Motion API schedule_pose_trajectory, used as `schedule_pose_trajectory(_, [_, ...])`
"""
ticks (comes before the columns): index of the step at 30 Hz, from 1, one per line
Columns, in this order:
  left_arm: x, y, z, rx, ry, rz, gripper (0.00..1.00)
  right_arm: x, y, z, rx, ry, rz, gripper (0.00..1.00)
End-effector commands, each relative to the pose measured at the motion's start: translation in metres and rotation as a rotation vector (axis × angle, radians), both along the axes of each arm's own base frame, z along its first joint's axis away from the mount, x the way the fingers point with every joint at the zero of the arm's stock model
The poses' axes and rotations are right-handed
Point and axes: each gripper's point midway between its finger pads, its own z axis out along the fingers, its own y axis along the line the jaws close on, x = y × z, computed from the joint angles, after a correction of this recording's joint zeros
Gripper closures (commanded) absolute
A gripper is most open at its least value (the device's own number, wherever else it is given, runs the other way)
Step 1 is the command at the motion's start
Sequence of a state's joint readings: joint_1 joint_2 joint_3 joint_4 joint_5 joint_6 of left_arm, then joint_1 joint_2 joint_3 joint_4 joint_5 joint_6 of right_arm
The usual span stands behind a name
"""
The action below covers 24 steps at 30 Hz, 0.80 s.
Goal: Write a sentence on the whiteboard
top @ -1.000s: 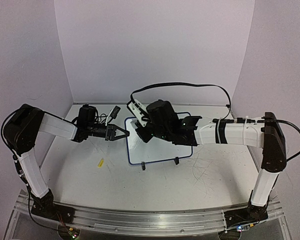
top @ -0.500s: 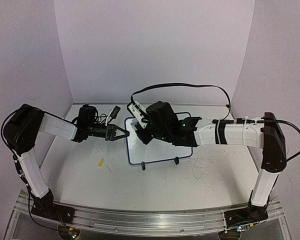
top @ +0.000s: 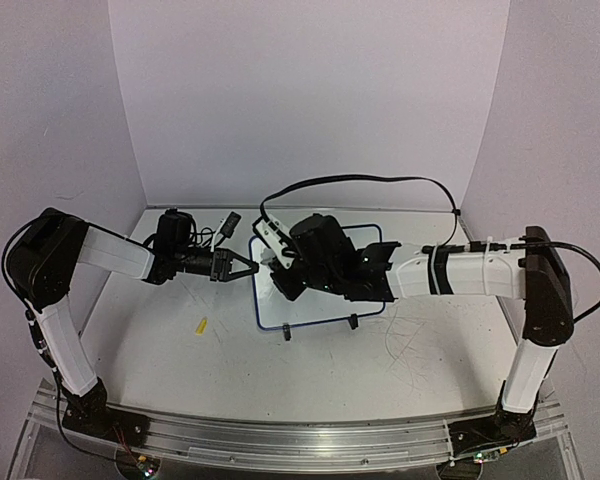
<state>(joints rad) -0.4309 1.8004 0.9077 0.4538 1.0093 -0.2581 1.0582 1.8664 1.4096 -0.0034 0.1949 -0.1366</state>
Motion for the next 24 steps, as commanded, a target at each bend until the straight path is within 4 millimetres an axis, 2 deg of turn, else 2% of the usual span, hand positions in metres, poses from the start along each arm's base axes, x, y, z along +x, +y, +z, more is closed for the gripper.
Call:
schedule_pose_trajectory(1, [0.003,0.000,0.018,-0.012,-0.041,0.012,1.00,-0.003,0.002,-0.010,0.000,0.023,-0.005,1.00])
schedule_pose_trajectory(5, [0.003,0.000,0.017,-0.010,-0.039,0.012,1.00,-0.003,0.002,0.000,0.017,0.011,-0.012,1.00])
schedule_pose_trajectory(12, [0.003,0.000,0.015,-0.008,-0.038,0.014,1.00,-0.006,0.000,0.054,0.132,-0.039,0.005,1.00])
schedule_pose_trajectory(16, [0.003,0.000,0.016,-0.008,-0.039,0.013,1.00,-0.003,-0.002,0.059,0.134,-0.063,-0.006,1.00])
schedule_pose_trajectory(24, [0.002,0.000,0.016,-0.008,-0.040,0.012,1.00,0.006,0.004,0.054,0.125,-0.081,-0.032,1.00])
